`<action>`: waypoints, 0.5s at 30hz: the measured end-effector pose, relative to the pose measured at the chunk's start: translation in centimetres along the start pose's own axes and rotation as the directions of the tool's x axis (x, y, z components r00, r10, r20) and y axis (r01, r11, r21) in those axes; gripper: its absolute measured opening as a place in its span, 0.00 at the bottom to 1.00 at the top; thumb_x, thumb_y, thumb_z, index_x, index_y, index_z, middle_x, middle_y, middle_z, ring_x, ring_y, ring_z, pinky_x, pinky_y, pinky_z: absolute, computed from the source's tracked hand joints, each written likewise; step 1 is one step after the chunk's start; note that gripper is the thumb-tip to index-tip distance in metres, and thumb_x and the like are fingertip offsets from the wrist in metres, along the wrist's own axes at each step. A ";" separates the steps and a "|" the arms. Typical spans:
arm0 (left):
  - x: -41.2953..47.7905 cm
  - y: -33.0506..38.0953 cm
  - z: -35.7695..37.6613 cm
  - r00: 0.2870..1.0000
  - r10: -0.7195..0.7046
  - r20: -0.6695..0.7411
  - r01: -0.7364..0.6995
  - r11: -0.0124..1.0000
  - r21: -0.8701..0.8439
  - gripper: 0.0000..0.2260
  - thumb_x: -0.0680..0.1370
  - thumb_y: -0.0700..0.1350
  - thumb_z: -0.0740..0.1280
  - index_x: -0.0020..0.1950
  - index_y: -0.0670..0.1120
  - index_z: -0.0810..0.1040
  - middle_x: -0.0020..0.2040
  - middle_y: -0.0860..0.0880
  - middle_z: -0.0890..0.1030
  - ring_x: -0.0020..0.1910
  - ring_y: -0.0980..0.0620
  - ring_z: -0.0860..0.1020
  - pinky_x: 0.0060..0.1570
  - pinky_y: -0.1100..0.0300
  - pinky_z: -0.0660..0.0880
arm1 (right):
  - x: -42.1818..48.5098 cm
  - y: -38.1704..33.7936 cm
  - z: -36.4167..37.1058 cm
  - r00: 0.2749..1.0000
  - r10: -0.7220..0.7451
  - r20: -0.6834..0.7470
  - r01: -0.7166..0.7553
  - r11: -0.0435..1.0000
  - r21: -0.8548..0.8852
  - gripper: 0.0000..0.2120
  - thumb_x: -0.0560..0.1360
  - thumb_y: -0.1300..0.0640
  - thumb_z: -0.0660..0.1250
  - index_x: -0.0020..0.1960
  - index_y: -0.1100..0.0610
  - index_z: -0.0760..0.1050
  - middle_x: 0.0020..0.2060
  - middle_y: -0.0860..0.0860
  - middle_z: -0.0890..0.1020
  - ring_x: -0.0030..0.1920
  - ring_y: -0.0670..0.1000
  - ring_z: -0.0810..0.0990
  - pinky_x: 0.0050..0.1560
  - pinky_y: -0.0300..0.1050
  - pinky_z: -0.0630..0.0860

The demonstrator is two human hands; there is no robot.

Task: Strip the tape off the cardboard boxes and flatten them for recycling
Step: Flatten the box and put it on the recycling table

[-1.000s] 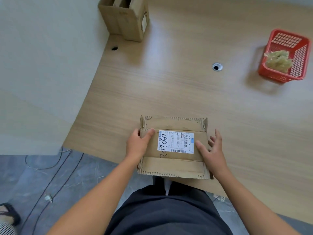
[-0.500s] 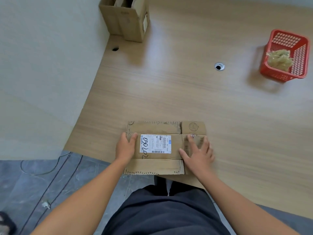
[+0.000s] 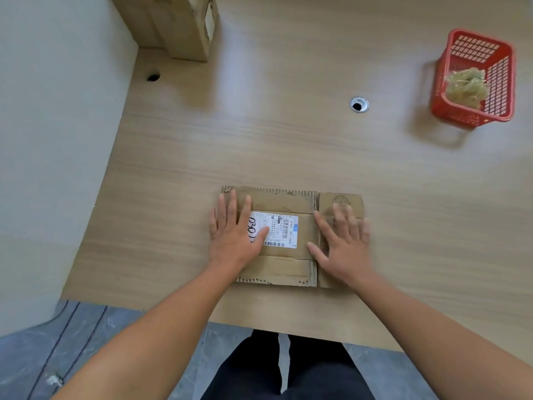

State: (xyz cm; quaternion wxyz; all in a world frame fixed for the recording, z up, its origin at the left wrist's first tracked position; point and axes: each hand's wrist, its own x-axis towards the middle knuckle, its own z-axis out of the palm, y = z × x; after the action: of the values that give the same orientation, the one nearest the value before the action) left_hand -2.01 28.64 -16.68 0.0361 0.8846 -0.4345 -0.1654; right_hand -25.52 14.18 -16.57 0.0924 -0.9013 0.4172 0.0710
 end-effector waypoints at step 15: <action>-2.8 1.8 2.6 0.980 0.195 -0.041 -0.187 0.970 0.156 0.37 0.76 0.76 0.48 0.82 0.62 0.52 0.84 0.47 0.46 0.80 0.31 0.43 0.73 0.25 0.44 | -0.6 -0.2 1.9 0.990 -0.140 -0.003 0.139 0.985 -0.107 0.34 0.79 0.27 0.40 0.82 0.36 0.46 0.84 0.55 0.45 0.82 0.64 0.39 0.74 0.79 0.41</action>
State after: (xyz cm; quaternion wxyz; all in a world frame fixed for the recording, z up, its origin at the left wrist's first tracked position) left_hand -5.81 29.91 -18.02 -0.0032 0.8431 -0.5278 -0.1027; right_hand -25.91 15.19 -18.25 0.0469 -0.9322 0.3494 0.0817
